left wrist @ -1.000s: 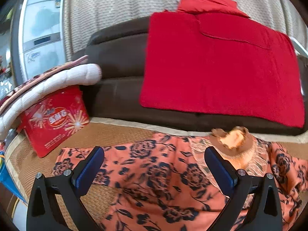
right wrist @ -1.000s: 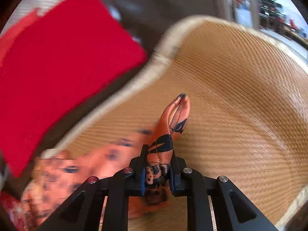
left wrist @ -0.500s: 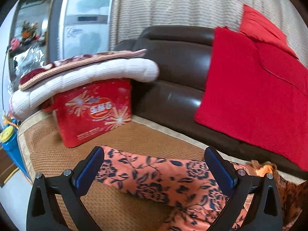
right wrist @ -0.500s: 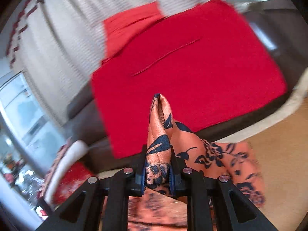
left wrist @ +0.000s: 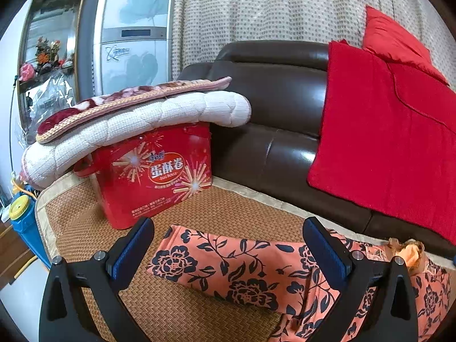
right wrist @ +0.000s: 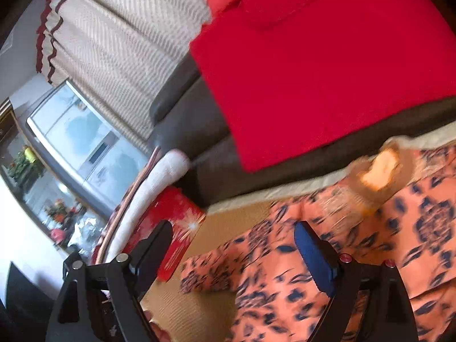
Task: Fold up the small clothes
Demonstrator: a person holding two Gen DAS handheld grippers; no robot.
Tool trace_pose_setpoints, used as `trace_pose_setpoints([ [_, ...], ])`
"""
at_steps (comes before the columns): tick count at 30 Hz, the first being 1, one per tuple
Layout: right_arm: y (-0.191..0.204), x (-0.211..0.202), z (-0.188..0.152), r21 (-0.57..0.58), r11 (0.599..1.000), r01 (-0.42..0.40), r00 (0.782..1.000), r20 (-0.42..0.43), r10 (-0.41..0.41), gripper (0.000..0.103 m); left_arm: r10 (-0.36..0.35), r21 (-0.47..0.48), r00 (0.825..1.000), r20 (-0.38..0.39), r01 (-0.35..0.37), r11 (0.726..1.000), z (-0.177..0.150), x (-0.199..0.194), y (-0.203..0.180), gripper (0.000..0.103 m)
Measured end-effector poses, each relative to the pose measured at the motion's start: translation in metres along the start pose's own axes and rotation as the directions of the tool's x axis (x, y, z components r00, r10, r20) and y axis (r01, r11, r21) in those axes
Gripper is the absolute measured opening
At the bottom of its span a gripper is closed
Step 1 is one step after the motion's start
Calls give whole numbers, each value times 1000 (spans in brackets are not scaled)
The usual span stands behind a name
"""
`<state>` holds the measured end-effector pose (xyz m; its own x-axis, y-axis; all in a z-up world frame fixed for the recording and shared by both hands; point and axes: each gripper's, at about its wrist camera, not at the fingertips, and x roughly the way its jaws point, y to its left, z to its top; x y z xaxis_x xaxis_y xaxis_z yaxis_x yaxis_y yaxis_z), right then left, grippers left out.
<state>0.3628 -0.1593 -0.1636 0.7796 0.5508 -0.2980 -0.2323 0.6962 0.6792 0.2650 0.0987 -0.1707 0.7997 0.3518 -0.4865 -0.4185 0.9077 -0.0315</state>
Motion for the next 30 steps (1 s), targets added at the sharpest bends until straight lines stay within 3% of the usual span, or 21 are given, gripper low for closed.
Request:
trace_pose_setpoints([
  [5,-63,-41,6,82,987,140,985,85,-147,90,-24,19,999,-48,25,1000,-2,9,-5,103],
  [8,-102,-52,-1,150,971,186,977,75,-199,89,-22,-24,994,-106,20,1000,0,23,13,103],
  [11,-128,-41,-15,149,959,242,970,-5,-244,79,1,-81,989,-146,-13,997,1,35,36,103],
  [13,-133,-21,-19,117,949,294,952,-121,-281,71,28,-110,984,-178,-48,993,-1,44,53,103],
  [15,-135,-6,-22,87,949,303,941,-184,-284,57,33,-129,977,-212,-61,990,-5,51,62,103],
  [18,-138,1,-32,58,936,348,922,-203,-331,56,-14,-195,958,-286,-44,980,-12,66,81,103],
  [22,-126,1,-36,33,950,310,939,-169,-300,56,-84,-304,932,-353,-29,952,-22,79,105,103],
  [26,-99,5,-44,-49,977,206,964,-161,-212,56,-131,-346,913,-386,-12,938,-31,84,109,100],
  [30,-75,20,-59,-126,982,139,967,-194,-162,56,-158,-326,889,-429,10,945,-37,90,96,79],
])
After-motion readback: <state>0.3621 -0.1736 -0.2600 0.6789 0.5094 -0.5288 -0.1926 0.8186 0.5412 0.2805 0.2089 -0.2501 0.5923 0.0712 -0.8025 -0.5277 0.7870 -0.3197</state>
